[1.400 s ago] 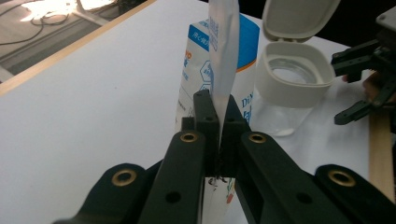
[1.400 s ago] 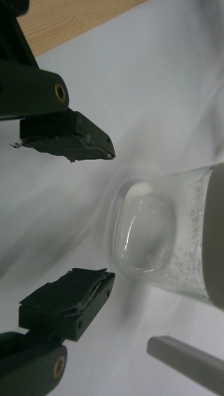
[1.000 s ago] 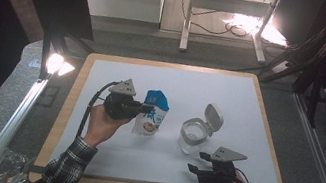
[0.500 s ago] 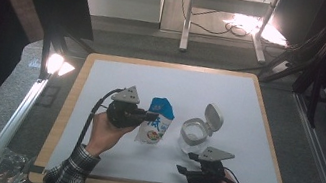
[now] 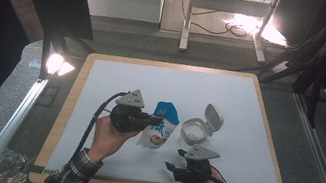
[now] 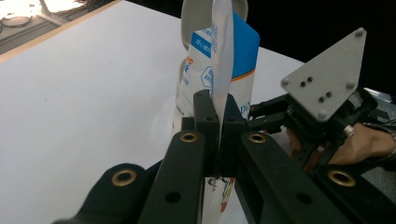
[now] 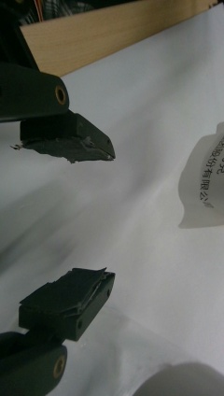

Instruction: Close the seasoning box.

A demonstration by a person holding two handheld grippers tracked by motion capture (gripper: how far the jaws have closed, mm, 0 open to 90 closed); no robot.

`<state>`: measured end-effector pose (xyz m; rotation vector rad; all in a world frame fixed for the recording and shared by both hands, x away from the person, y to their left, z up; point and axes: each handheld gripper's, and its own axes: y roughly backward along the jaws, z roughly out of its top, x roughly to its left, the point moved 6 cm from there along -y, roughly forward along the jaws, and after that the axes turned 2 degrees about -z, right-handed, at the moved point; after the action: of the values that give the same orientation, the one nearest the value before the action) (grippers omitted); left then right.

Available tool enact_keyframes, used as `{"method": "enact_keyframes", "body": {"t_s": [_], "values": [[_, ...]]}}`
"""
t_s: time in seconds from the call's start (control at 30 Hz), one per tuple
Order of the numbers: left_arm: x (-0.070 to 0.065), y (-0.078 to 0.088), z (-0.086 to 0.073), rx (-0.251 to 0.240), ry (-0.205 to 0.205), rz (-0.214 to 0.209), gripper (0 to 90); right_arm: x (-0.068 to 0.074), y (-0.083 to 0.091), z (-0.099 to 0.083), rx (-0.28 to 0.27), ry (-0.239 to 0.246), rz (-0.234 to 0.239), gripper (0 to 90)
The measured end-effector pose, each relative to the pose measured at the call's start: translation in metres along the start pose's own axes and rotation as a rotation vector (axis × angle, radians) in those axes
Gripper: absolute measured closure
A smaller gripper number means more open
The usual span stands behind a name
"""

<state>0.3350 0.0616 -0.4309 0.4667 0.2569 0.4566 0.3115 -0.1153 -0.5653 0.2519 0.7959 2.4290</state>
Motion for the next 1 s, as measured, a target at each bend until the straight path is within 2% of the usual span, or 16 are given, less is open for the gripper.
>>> {"method": "enact_keyframes", "body": {"t_s": [0.17,0.33,0.43,0.8,1.0], "values": [[-0.006,-0.004,0.005,0.004,-0.011,-0.003,90.0,0.005,-0.009,0.002,0.016,0.023,-0.03,36.1],[-0.01,-0.007,0.009,0.001,-0.003,-0.015,90.0,0.008,-0.017,0.003,0.024,0.014,-0.049,38.6],[-0.011,-0.007,0.01,0.005,-0.007,-0.016,90.0,0.008,-0.021,0.006,0.015,-0.002,-0.051,40.8],[-0.019,-0.006,0.018,-0.01,0.004,-0.052,90.0,0.008,-0.029,0.02,-0.011,0.018,-0.095,42.9],[-0.02,-0.005,0.023,-0.018,0.016,-0.074,90.0,0.008,-0.03,0.026,-0.053,0.02,-0.114,42.2]]}}
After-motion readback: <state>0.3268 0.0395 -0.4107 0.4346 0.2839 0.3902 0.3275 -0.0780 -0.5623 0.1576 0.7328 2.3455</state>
